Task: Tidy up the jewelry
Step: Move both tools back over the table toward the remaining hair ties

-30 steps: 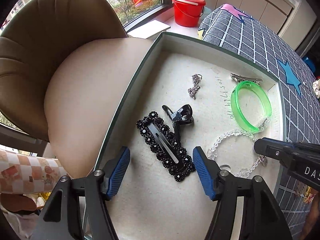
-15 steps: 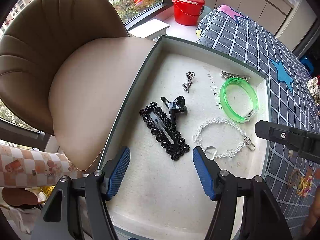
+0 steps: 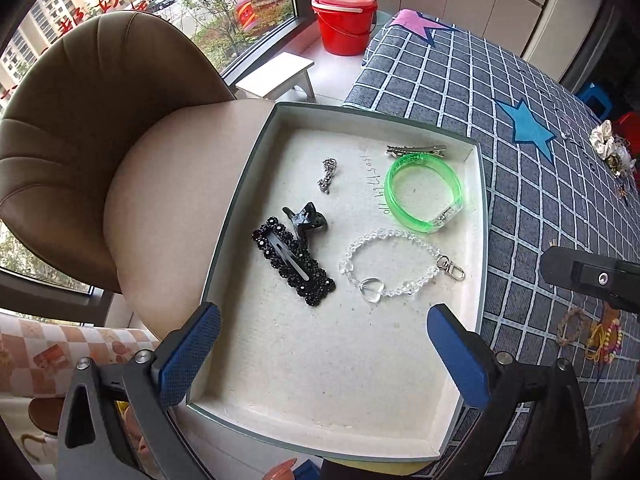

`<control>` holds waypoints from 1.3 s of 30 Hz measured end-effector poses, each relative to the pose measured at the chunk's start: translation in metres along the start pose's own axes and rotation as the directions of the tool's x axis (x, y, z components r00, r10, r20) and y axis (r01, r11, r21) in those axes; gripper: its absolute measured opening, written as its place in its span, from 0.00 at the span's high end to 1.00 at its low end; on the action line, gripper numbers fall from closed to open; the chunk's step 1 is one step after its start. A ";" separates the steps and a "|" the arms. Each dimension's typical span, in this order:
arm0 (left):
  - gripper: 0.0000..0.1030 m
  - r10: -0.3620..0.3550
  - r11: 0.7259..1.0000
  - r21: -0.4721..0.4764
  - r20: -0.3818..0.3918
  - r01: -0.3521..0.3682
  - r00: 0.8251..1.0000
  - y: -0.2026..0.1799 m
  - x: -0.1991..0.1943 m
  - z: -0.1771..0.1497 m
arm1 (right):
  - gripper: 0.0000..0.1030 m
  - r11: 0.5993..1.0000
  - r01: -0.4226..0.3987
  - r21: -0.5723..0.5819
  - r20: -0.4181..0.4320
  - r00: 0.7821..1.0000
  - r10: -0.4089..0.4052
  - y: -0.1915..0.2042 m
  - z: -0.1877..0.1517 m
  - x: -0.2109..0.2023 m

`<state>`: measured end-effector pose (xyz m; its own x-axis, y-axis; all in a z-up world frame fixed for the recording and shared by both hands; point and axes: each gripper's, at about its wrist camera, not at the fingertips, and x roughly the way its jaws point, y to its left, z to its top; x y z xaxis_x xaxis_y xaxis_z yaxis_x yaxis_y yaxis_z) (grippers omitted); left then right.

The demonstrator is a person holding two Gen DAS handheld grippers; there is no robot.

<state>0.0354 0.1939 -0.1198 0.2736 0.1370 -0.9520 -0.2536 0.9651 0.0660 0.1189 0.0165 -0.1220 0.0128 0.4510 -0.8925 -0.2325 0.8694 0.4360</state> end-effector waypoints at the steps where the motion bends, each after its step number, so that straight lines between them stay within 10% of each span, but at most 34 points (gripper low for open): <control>1: 0.00 -0.005 1.000 0.014 -0.006 0.005 1.000 -0.005 -0.001 0.000 | 0.17 1.000 0.001 0.014 0.002 1.000 -0.001 -0.005 -0.003 -0.004; 9: 0.00 -0.054 0.987 0.150 -0.031 0.058 0.998 -0.062 -0.015 -0.007 | 0.00 0.991 0.040 0.129 0.071 0.996 -0.050 -0.057 -0.034 -0.049; 39: 0.00 -0.073 0.879 0.453 -0.178 0.148 0.981 -0.228 0.009 -0.030 | 0.00 0.806 0.278 0.523 -0.072 0.956 -0.283 -0.257 -0.180 -0.122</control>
<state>0.0676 -0.0312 -0.1525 0.1223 0.0241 -0.9922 0.2375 0.9700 0.0528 0.0017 -0.2989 -0.1460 0.0075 0.1708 -0.9853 0.3252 0.9313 0.1639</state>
